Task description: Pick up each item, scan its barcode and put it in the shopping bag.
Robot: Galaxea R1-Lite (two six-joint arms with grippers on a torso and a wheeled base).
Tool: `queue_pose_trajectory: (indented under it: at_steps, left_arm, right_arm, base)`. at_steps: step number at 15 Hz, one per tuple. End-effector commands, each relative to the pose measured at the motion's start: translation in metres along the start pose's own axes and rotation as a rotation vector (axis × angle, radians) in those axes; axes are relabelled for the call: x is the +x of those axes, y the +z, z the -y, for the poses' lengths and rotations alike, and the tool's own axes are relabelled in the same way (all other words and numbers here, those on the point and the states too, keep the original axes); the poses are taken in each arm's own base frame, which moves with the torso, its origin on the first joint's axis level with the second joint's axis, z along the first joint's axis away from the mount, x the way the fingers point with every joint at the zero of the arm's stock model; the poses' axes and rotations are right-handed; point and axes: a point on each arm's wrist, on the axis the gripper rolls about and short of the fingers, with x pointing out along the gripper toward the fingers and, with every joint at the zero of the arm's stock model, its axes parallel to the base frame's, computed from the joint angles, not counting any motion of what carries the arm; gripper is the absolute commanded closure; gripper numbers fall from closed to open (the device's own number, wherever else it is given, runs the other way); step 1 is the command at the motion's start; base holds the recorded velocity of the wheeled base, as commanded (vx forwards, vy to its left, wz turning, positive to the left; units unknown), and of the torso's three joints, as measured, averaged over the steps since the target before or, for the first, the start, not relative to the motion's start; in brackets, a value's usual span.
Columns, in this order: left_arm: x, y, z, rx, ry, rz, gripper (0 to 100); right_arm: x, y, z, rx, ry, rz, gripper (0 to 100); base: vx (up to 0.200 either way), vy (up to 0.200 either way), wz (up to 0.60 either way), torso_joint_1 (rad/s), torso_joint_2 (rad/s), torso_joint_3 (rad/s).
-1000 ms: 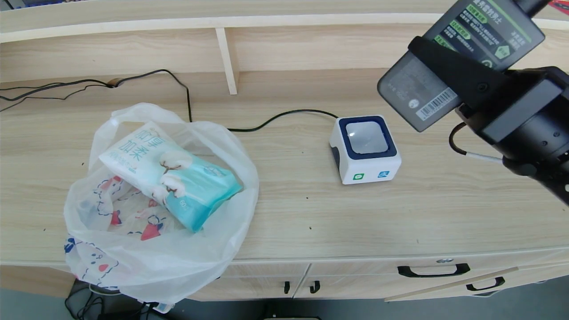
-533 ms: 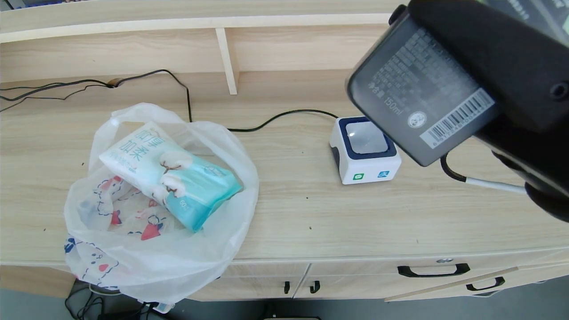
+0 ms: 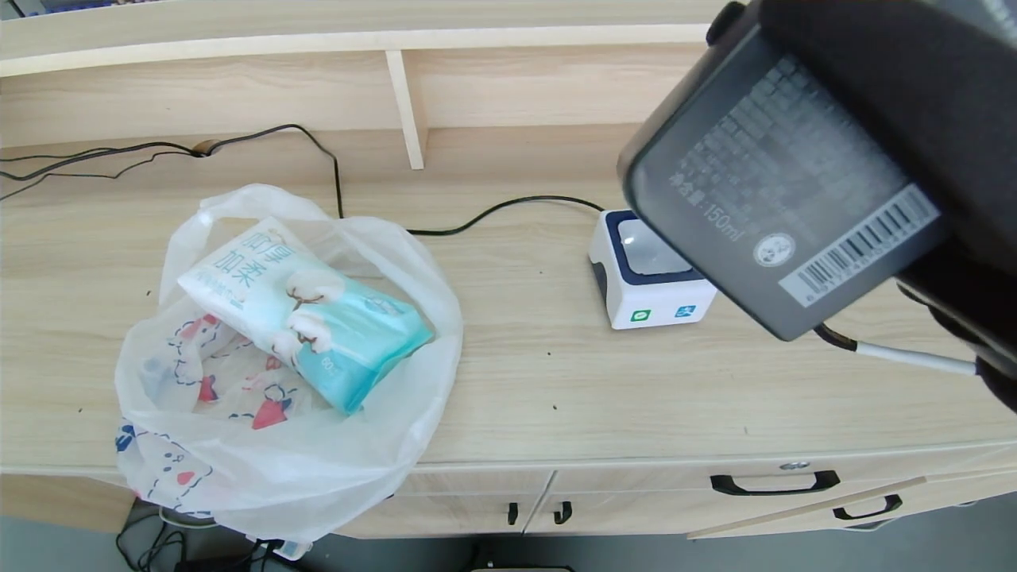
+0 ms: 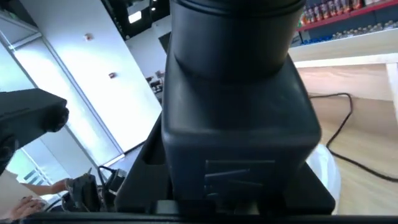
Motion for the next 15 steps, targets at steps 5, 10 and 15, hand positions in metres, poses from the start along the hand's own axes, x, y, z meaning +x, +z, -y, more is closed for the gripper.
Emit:
queue_pose_trajectory:
  at_steps: [5,10,15]
  left_arm:
    - [0.000,0.000,0.000,0.000,0.001,0.000,0]
    - [0.000,0.000,0.000,0.001,0.001,0.001,0]
    - [0.000,0.001,0.000,0.023,0.001,0.006,0]
  right_arm:
    - [0.002,-0.058,0.057,-0.454,-0.279,-0.219,100]
    - [-0.008,-0.057,0.120,-1.038,-0.161,-0.306,100]
    - [-0.021,-0.057,0.181,-1.207,0.023,-0.317,100]
  base:
    - [0.000,0.000,0.00,0.000,0.00,0.000]
    - [0.000,0.000,0.00,0.000,0.00,0.000]
    - [0.000,0.000,0.00,0.000,0.00,0.000]
